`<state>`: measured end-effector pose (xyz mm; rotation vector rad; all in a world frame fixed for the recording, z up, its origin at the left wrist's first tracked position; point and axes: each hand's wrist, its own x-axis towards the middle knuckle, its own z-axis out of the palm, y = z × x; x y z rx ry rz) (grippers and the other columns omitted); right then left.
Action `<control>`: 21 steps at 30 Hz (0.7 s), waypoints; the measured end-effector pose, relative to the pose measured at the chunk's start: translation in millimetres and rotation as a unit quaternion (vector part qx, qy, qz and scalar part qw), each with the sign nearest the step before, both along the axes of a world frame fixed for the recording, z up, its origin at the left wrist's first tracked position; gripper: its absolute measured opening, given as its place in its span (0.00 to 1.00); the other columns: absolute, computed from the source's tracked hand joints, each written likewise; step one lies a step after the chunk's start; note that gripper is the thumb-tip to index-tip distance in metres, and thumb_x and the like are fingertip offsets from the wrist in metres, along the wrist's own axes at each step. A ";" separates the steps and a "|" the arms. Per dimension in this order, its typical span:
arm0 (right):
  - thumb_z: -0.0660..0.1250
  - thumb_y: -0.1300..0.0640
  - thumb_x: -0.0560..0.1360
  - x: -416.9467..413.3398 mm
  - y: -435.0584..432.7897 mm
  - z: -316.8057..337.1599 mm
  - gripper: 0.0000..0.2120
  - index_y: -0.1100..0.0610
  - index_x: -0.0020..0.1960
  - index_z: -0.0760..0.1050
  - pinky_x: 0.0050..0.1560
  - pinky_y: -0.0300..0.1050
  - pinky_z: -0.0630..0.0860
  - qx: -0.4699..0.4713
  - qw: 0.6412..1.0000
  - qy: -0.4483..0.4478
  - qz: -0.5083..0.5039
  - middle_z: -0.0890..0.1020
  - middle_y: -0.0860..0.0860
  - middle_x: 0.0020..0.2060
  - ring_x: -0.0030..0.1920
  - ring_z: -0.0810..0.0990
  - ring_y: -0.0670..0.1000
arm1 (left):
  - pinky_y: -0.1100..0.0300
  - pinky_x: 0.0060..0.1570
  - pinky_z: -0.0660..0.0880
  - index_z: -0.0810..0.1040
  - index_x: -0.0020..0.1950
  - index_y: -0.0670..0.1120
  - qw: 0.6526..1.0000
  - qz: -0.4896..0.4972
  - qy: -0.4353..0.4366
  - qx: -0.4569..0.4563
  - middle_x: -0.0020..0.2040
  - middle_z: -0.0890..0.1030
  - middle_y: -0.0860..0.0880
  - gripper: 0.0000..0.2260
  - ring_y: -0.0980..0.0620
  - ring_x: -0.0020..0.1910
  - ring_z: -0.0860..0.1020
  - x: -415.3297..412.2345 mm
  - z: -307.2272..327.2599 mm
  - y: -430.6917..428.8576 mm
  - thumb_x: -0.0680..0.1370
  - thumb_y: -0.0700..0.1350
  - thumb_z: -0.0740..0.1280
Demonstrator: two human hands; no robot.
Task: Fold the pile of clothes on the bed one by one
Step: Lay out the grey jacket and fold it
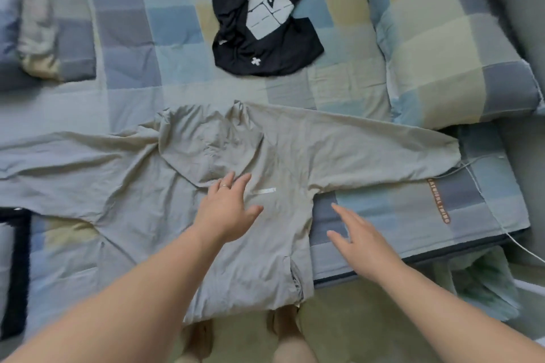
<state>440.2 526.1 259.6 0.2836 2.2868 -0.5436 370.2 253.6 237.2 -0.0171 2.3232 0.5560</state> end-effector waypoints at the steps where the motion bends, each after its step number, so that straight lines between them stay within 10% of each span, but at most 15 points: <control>1: 0.59 0.44 0.83 -11.8 -13.6 2.6 0.30 0.44 0.81 0.52 0.78 0.52 0.57 -0.009 0.999 0.012 0.029 0.58 0.43 0.80 0.79 0.56 0.47 | 0.47 0.77 0.57 0.53 0.82 0.57 1.000 0.028 0.005 -0.009 0.83 0.52 0.49 0.34 0.44 0.81 0.51 -1.1 6.9 -16.7 0.79 0.61 0.64; 8: 0.60 0.45 0.82 -80.0 -159.8 21.0 0.30 0.46 0.81 0.55 0.77 0.52 0.59 -0.051 0.980 0.087 0.173 0.62 0.46 0.79 0.78 0.59 0.49 | 0.45 0.76 0.58 0.57 0.81 0.55 0.977 0.193 0.078 -0.036 0.82 0.57 0.48 0.33 0.44 0.80 0.55 2.6 37.4 -164.9 0.79 0.60 0.65; 21: 0.65 0.47 0.80 -117.6 -575.6 -47.0 0.30 0.46 0.79 0.60 0.75 0.49 0.61 -0.094 0.950 0.130 0.267 0.66 0.45 0.76 0.75 0.66 0.50 | 0.46 0.75 0.60 0.62 0.79 0.52 0.962 0.198 0.115 -0.152 0.78 0.65 0.47 0.29 0.42 0.77 0.60 -42.9 7.8 -621.3 0.79 0.57 0.64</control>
